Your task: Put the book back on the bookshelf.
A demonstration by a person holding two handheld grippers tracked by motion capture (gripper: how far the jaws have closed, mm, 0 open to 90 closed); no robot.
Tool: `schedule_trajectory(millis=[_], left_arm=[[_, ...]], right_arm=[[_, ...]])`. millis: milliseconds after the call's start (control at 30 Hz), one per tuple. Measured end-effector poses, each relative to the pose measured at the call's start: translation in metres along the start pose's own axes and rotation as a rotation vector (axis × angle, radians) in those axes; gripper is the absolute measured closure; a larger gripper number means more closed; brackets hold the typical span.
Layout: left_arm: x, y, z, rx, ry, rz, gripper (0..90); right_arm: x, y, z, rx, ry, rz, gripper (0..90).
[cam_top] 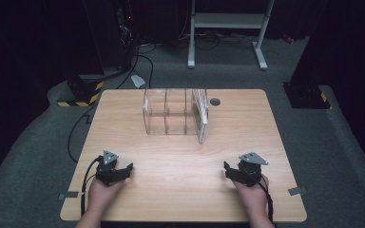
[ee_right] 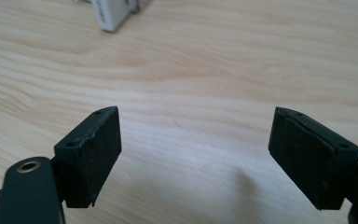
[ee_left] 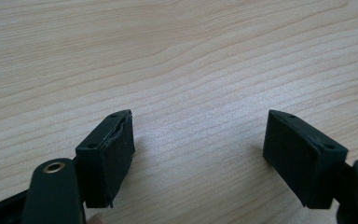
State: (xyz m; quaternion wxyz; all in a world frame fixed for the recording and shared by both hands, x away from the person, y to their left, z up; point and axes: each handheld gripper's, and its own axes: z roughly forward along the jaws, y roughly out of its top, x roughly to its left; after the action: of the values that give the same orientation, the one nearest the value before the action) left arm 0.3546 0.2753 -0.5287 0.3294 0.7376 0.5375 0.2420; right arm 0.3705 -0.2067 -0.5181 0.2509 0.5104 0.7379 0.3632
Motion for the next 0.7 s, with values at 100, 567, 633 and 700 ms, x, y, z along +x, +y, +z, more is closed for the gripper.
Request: schedule_trajectory(millis=[100, 567, 633, 700], left_arm=[[0.0, 0.0, 0.0, 0.0, 0.0, 0.0, 24.6], [0.0, 0.0, -0.001, 0.001, 0.0, 0.003, 24.6], [0.0, 0.0, -0.001, 0.001, 0.001, 0.003, 24.6], [0.0, 0.0, -0.001, 0.0, 0.0, 0.003, 24.6]], right_arm=[[-0.013, -0.006, -0.002, 0.036, -0.017, 0.009, 15.9], [-0.042, -0.02, -0.016, 0.127, -0.056, 0.031, 13.8], [-0.04, -0.019, -0.015, 0.126, -0.07, 0.039, 13.8], [-0.039, -0.019, -0.015, 0.128, -0.072, 0.045, 13.8]])
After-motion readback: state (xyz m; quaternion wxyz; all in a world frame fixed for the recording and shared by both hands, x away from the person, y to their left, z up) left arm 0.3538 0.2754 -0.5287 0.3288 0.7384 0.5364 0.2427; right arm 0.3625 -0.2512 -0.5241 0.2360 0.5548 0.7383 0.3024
